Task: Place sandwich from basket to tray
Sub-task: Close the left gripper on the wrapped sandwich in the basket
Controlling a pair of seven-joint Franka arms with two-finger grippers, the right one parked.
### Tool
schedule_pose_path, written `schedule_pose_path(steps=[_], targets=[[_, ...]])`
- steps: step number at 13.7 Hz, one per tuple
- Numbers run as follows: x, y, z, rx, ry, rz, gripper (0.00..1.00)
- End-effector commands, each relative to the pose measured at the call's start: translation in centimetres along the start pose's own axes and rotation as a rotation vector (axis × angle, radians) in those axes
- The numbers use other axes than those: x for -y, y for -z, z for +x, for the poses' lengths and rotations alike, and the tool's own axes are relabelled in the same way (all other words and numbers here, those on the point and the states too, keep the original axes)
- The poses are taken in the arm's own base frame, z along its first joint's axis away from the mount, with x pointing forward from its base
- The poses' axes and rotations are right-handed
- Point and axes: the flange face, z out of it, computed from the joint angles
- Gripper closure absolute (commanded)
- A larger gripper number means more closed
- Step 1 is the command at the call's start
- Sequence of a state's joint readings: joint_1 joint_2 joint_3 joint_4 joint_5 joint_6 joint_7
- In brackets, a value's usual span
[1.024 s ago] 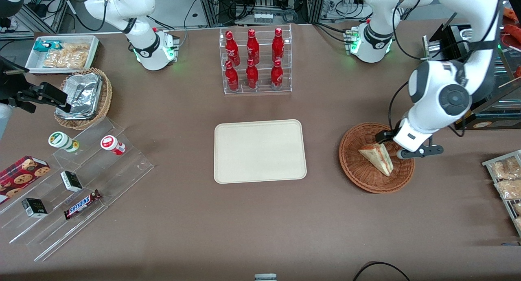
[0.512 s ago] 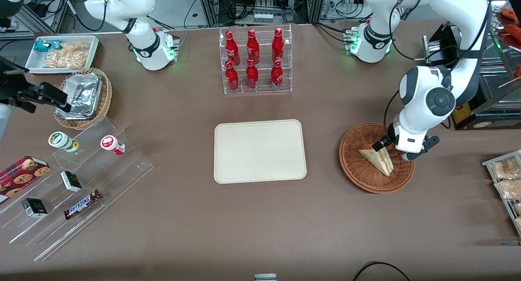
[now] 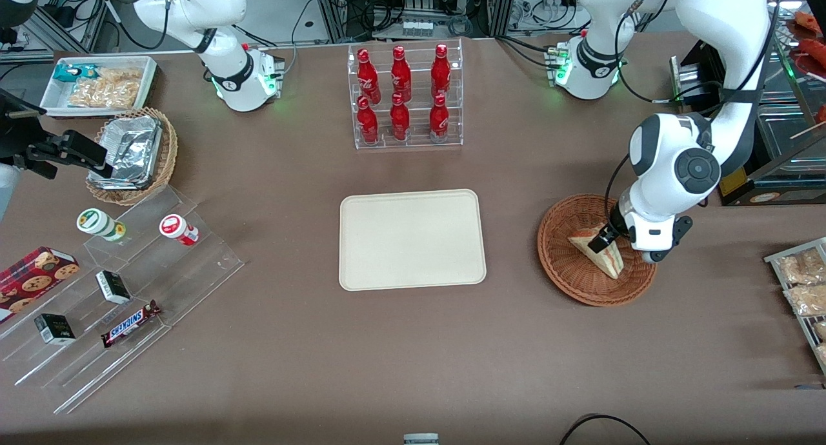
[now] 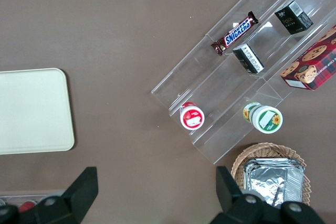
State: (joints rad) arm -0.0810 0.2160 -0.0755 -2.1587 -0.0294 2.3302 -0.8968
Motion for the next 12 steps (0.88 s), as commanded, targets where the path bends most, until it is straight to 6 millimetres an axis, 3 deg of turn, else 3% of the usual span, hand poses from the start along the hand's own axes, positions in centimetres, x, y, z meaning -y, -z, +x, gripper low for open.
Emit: schedule_pose_path(steps=[1, 7, 8, 10, 11, 12], targets=[[-0.9, -1.0, 0.2, 0.025, 0.042, -0.013, 0.0], [-1.1, -4.5, 0.4, 0.038, 0.041, 0.0, 0.0], [-1.1, -4.7, 0.5, 0.039, 0.04, 0.003, 0.05], [-1.2, -4.4, 0.4, 0.032, 0.023, 0.004, 0.62], [-1.2, -4.3, 0.4, 0.028, 0.012, 0.005, 0.85], [-1.3, -4.1, 0.5, 0.023, 0.0, 0.007, 0.91]])
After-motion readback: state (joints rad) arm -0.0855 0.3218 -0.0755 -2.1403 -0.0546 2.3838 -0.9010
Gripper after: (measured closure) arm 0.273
